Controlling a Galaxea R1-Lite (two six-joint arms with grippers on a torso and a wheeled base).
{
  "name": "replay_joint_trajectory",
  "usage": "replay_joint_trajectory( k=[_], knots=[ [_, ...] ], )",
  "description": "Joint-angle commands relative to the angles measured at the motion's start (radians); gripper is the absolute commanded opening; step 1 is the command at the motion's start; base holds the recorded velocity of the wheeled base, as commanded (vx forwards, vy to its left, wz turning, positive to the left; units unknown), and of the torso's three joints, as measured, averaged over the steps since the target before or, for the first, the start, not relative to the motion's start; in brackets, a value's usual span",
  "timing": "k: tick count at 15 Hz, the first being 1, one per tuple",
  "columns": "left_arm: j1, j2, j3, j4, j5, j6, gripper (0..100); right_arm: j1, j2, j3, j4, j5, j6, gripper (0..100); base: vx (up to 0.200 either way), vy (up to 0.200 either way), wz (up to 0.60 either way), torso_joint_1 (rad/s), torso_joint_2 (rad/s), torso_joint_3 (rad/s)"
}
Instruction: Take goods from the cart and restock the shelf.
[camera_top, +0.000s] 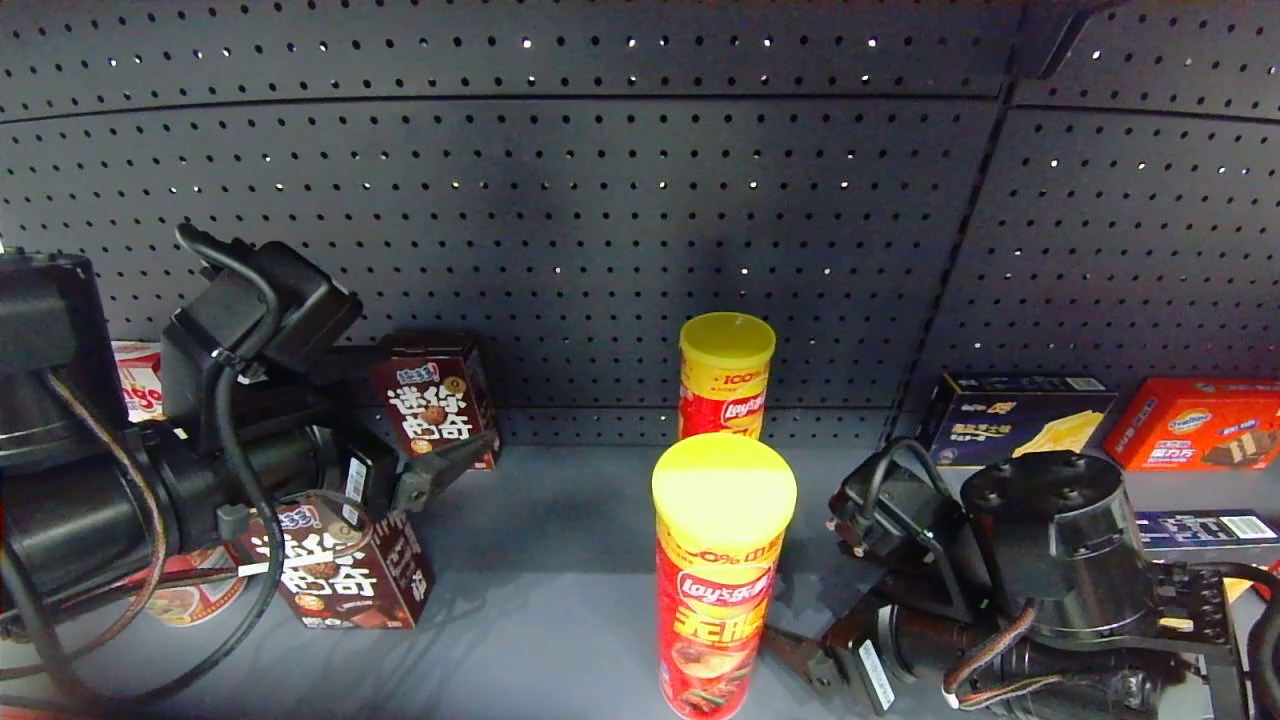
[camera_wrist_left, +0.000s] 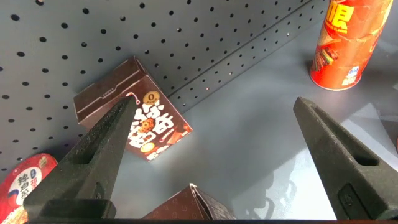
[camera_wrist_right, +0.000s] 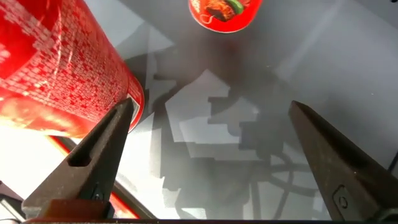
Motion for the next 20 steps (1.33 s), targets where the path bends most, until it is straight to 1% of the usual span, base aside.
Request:
replay_joint_trajectory(
  k=[1, 5, 6, 7, 8, 12, 13, 15, 18, 20],
  knots=[
    [0.001, 0.000, 0.003, -0.002, 0.000, 0.000, 100, 0.011, -0.002, 0.002, 0.000, -0.001, 0.000, 100, 0.000, 0.000, 0.00, 0.000, 0.00, 0.000],
    [0.003, -0.003, 0.004, 0.000, 0.000, -0.001, 100, 0.002, -0.004, -0.006, -0.001, -0.004, 0.000, 100, 0.000, 0.000, 0.00, 0.000, 0.00, 0.000],
    [0.003, -0.004, 0.007, 0.000, 0.000, -0.003, 100, -0.032, -0.004, -0.027, -0.007, -0.004, 0.000, 100, 0.000, 0.000, 0.00, 0.000, 0.00, 0.000],
    [0.003, -0.004, 0.007, 0.000, 0.000, -0.003, 100, -0.033, -0.004, -0.030, -0.007, -0.004, 0.000, 100, 0.000, 0.000, 0.00, 0.000, 0.00, 0.000],
    [0.001, -0.004, 0.007, 0.000, 0.000, -0.015, 100, -0.072, 0.008, -0.087, -0.007, -0.004, 0.000, 100, 0.000, 0.000, 0.00, 0.000, 0.00, 0.000],
    [0.003, -0.006, 0.011, 0.000, 0.002, -0.017, 100, -0.138, 0.060, -0.168, -0.009, -0.006, -0.001, 100, 0.000, 0.000, 0.00, 0.000, 0.00, 0.000],
    [0.003, -0.008, 0.017, 0.000, 0.003, -0.021, 100, -0.148, 0.071, -0.176, -0.009, -0.006, -0.001, 100, 0.000, 0.000, 0.00, 0.000, 0.00, 0.000],
    [0.003, -0.008, 0.023, 0.000, 0.003, -0.021, 100, -0.182, 0.085, -0.195, -0.009, -0.004, -0.001, 100, 0.000, 0.000, 0.00, 0.000, 0.00, 0.000],
    [0.003, -0.008, 0.023, 0.000, 0.003, -0.021, 100, -0.210, 0.094, -0.208, -0.009, -0.004, -0.001, 100, 0.000, 0.000, 0.00, 0.000, 0.00, 0.000],
    [0.003, -0.008, 0.021, 0.000, 0.003, -0.021, 100, -0.231, 0.114, -0.241, -0.009, -0.004, -0.001, 100, 0.000, 0.000, 0.00, 0.000, 0.00, 0.000]
  ],
)
